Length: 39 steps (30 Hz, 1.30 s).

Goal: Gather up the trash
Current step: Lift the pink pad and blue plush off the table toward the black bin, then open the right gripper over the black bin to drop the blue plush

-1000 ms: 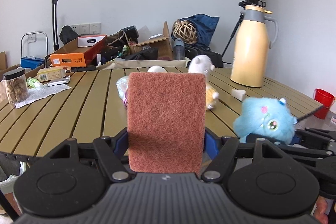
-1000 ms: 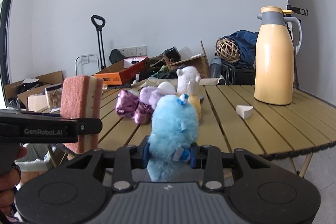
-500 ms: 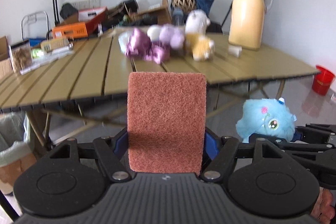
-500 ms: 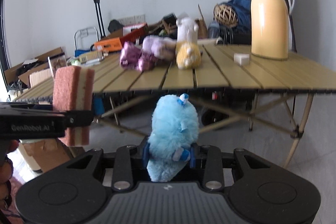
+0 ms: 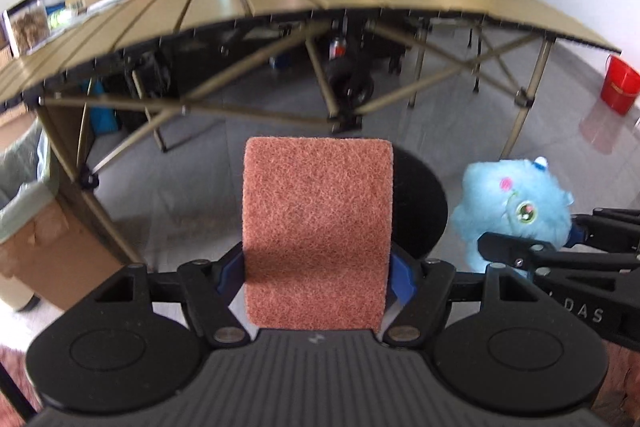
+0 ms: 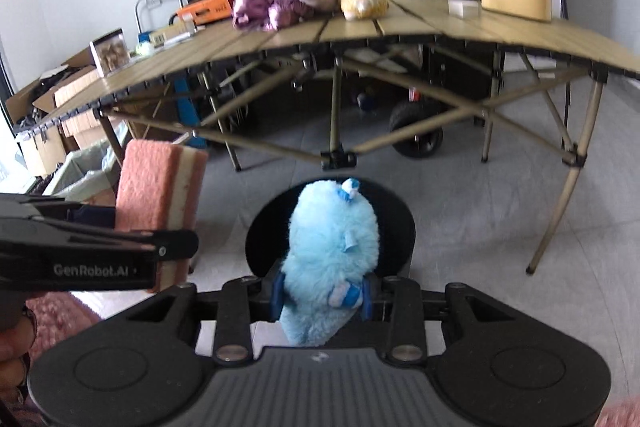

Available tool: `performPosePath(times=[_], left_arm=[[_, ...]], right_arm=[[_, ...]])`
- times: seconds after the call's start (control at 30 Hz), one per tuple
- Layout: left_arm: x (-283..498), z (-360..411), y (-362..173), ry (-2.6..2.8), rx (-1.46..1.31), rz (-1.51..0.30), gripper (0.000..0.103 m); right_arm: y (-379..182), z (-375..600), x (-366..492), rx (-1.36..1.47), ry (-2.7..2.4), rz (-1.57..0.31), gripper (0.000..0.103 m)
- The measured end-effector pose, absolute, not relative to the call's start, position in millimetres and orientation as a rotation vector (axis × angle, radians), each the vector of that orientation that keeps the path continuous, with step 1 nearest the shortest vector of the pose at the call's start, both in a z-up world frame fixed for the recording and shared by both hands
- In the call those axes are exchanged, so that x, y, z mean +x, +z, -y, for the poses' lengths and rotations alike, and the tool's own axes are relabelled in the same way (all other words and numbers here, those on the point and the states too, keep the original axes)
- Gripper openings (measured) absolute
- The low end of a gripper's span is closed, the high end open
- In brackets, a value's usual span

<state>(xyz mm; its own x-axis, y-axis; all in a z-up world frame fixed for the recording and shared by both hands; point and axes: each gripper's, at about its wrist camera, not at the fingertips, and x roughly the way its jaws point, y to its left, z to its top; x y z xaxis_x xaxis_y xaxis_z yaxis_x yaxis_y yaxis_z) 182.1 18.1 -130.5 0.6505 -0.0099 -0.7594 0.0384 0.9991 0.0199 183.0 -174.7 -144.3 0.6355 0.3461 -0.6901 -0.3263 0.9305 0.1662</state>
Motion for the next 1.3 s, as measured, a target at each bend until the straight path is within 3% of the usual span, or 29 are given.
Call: performPosePath(times=[0.4, 1.3], left_arm=[[184, -32, -159, 0.046, 0.015, -0.987, 0.072], [198, -68, -178, 0.162, -0.075, -1.041, 0.072]], right_arm=[[-164, 171, 180, 0.000, 0.340, -0.887, 0.034], [-170, 123, 222, -0.102, 0.336, -0.862, 0.034]])
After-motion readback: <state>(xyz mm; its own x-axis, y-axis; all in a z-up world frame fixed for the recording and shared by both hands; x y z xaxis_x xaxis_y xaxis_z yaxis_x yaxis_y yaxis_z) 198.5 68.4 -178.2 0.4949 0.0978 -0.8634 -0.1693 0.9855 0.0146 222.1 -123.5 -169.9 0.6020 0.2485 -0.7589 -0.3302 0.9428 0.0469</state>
